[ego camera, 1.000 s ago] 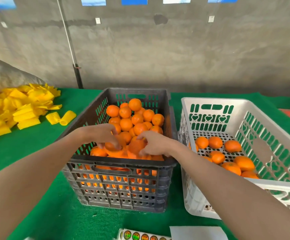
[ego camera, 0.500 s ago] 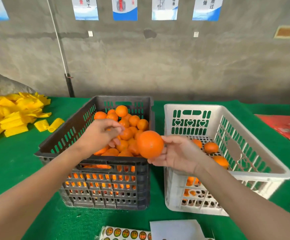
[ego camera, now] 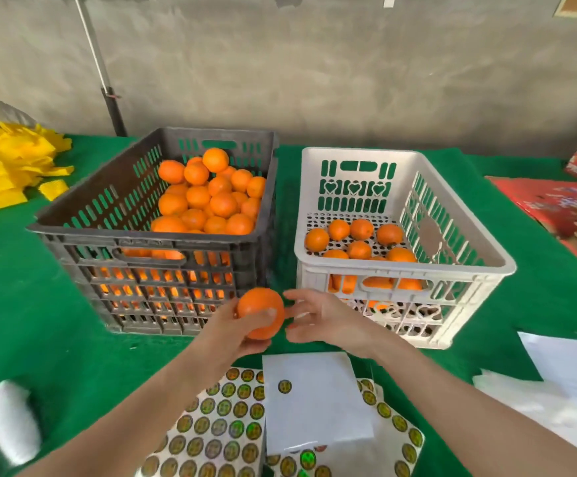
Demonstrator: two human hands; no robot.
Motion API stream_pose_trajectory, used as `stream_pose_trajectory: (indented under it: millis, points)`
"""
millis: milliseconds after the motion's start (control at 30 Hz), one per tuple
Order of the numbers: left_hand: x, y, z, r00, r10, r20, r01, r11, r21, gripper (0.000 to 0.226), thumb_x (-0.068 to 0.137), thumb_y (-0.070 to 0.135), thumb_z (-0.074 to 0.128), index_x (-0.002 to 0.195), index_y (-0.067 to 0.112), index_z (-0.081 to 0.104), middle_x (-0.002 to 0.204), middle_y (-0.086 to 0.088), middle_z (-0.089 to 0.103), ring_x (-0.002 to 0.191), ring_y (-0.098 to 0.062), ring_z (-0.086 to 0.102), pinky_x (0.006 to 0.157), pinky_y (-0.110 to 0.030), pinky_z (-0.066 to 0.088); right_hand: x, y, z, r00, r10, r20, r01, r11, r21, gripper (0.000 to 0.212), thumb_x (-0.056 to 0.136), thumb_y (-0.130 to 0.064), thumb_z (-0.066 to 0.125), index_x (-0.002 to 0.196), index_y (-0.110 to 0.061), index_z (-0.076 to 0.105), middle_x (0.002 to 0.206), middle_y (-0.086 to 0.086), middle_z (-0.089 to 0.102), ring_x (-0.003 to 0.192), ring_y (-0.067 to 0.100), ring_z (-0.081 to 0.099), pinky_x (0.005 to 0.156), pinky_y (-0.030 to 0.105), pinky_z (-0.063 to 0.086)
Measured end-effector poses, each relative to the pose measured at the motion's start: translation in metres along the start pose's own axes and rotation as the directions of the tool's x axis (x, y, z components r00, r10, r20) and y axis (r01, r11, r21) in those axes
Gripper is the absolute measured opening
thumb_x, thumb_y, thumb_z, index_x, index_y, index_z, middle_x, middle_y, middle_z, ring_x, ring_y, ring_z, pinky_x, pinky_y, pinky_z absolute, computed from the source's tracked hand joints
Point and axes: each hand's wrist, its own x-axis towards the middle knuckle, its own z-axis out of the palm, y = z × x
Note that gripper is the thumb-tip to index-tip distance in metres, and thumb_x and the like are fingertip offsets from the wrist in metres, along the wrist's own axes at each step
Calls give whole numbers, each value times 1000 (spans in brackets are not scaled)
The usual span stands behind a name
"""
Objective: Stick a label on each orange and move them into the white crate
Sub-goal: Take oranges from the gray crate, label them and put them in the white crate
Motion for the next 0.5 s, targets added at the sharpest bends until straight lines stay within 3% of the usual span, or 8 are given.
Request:
stream_pose_trajectory:
  millis: [100, 167, 233, 333, 433, 500]
  points:
    - [9, -34, -21, 987, -136, -90, 117, 976, -184, 55, 77, 2, 71, 126, -3, 46, 113, -20, 55, 90, -27, 58, 74, -34, 52, 23, 56, 17, 990, 138, -17, -128, 861, -493, 56, 93, -14, 57, 144, -8, 35, 144, 12, 43, 129, 22, 44, 102, 20, 36]
    - [9, -49, -31, 972, -216, -95, 185, 946, -265, 51, 71, 5, 72, 116, -5, 49, 105, -20, 54, 85, -28, 56, 70, -32, 52, 34, 75, 29, 982, 188, 21, -130, 749, -650, 57, 95, -19, 50, 147, -10, 28, 151, 10, 35, 137, 23, 34, 112, 28, 28]
    - [8, -59, -34, 963, -252, -96, 210, 926, -314, 51, 64, 14, 73, 107, -1, 51, 105, -20, 53, 86, -29, 56, 70, -32, 53, 45, 86, 35, 973, 229, 43, -128, 679, -723, 62, 93, -23, 52, 148, -15, 26, 150, 8, 36, 138, 25, 33, 112, 34, 29]
    - [9, -69, -32, 962, -256, -96, 204, 907, -369, 51, 62, 20, 74, 104, 3, 52, 108, -21, 53, 88, -31, 57, 68, -33, 53, 53, 88, 35, 986, 167, 20, -92, 637, -766, 54, 90, -15, 52, 142, -19, 38, 138, 7, 50, 126, 25, 44, 104, 30, 34]
    - [13, -73, -27, 972, -233, -32, 205, 907, -368, 67, 58, 30, 81, 113, 7, 52, 114, -19, 59, 101, -32, 58, 78, -36, 49, 52, 80, 29, 995, 100, -5, -80, 769, -635, 43, 90, -8, 54, 131, -20, 48, 107, 3, 58, 94, 14, 54, 78, 20, 41]
    - [15, -73, -23, 980, -195, 42, 199, 934, -298, 86, 46, 43, 91, 118, 15, 53, 118, -16, 62, 109, -31, 57, 83, -37, 46, 48, 67, 24, 997, 67, -28, -72, 856, -512, 40, 89, -9, 60, 126, -20, 50, 84, -6, 51, 75, 5, 48, 65, 14, 38]
